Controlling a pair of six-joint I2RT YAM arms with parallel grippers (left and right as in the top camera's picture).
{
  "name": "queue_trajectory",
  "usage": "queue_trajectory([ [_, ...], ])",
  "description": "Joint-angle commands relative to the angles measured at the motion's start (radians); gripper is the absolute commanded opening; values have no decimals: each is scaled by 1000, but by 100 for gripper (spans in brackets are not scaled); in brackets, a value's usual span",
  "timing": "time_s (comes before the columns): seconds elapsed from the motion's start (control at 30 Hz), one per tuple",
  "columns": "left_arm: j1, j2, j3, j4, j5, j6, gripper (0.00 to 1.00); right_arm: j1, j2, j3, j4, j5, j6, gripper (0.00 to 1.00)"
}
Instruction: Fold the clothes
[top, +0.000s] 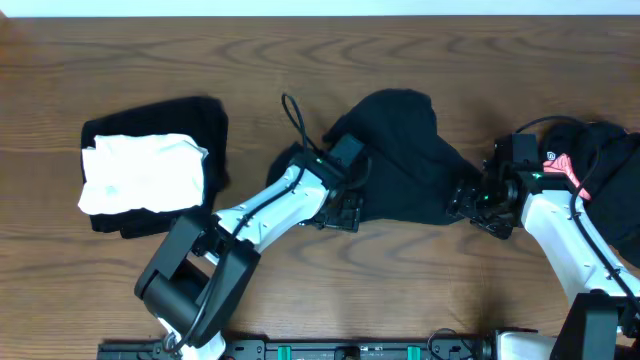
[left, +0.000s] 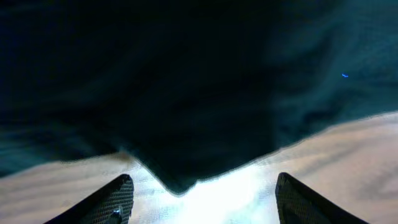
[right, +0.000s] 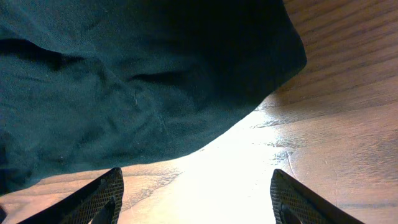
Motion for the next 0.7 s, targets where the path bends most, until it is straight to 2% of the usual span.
queue_trajectory([
  [0.0,0,17,-34,40,-3,-71,75,-7,4,-2,1,-8,-7,73],
  [0.1,0,17,-49,72,-7,-103,73,-7,4,-2,0,-8,-8,73],
  [0.43,0,17,-51,111,-39,-106,45,-7,4,-2,-6,-7,-34,72],
  [0.5,0,17,-51,111,-40,-105,35,-7,4,-2,-6,1,-34,72],
  [0.57,0,17,-51,109,-40,-106,19,-7,4,-2,-7,16,-34,72],
  [0.6,0,17,-51,106,-40,-106,8,-7,4,-2,-7,31,-34,72],
  [0.67,0,17,-51,99,-40,-105,5,-7,4,-2,-7,45,-34,72],
])
